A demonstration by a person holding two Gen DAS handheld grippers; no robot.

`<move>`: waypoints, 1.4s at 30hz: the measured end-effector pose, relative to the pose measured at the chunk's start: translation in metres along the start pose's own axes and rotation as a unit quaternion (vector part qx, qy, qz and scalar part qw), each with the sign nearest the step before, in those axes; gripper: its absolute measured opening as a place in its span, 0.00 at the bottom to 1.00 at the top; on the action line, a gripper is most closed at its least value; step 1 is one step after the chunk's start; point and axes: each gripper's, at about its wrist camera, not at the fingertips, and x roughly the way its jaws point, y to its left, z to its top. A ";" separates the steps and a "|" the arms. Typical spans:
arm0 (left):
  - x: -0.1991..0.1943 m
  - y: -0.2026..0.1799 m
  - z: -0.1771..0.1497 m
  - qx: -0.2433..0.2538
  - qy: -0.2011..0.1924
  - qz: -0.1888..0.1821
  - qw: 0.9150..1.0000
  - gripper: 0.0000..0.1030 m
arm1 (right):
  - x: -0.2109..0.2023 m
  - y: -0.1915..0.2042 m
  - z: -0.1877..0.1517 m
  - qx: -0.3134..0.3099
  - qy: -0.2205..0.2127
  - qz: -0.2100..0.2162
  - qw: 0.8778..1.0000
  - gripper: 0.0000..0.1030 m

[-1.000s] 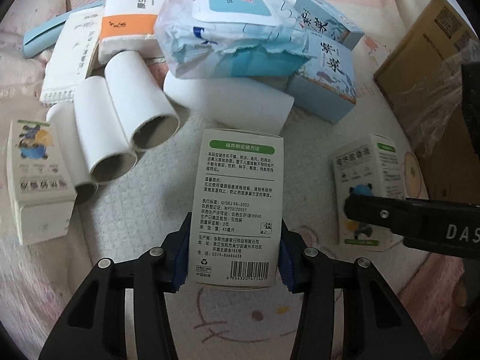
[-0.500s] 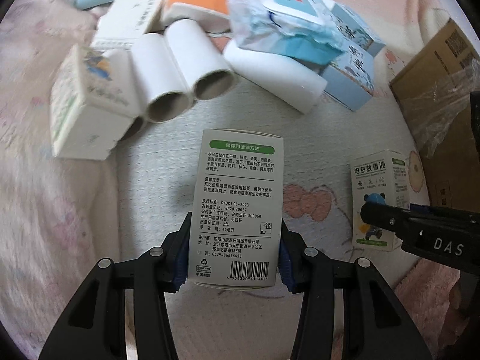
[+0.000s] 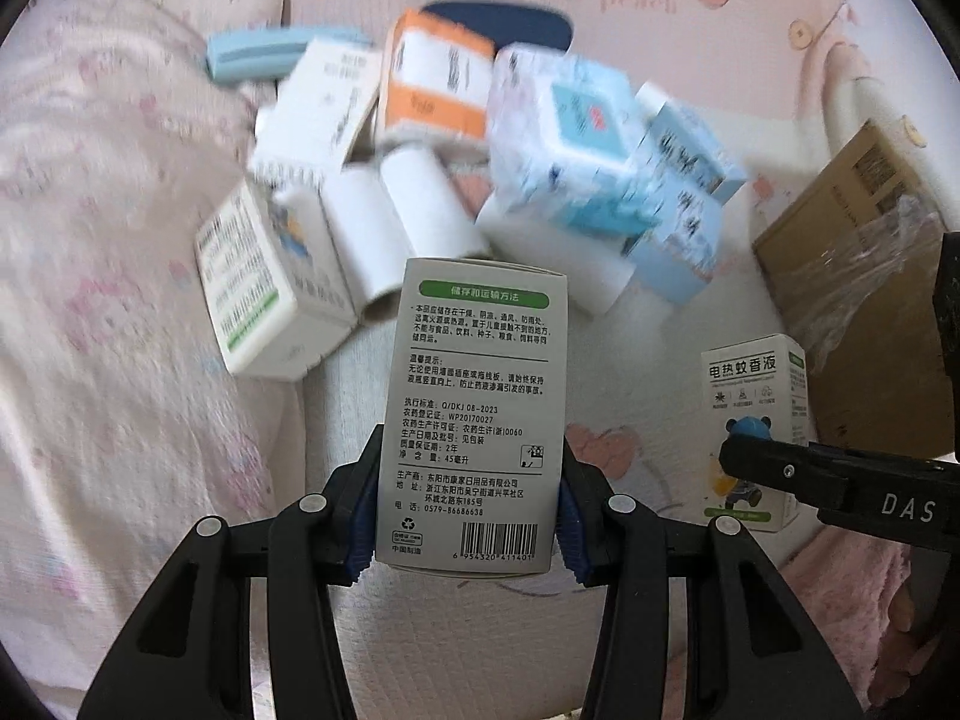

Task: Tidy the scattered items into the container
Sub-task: 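Lift both held boxes up from the pile with both tools, then carry both boxes over the cardboard box and lower them inside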

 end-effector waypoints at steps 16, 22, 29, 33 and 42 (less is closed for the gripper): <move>-0.113 -0.080 0.076 0.126 -0.140 -0.023 0.982 0.50 | -0.163 0.019 0.028 -0.011 -0.183 0.031 0.983 0.43; -0.138 -0.142 0.100 0.188 -0.194 -0.037 0.962 0.50 | -0.235 -0.011 0.036 0.001 -0.256 -0.005 0.967 0.43; -0.145 -0.217 0.116 0.244 -0.221 -0.065 0.942 0.50 | -0.258 -0.049 0.045 0.035 -0.269 -0.008 0.962 0.43; -0.137 -0.255 0.124 0.279 -0.214 -0.079 0.933 0.50 | -0.266 -0.075 0.046 0.055 -0.272 -0.013 0.961 0.43; -0.097 -0.337 0.131 0.365 -0.174 -0.103 0.909 0.50 | -0.265 -0.142 0.051 0.121 -0.256 -0.033 0.958 0.43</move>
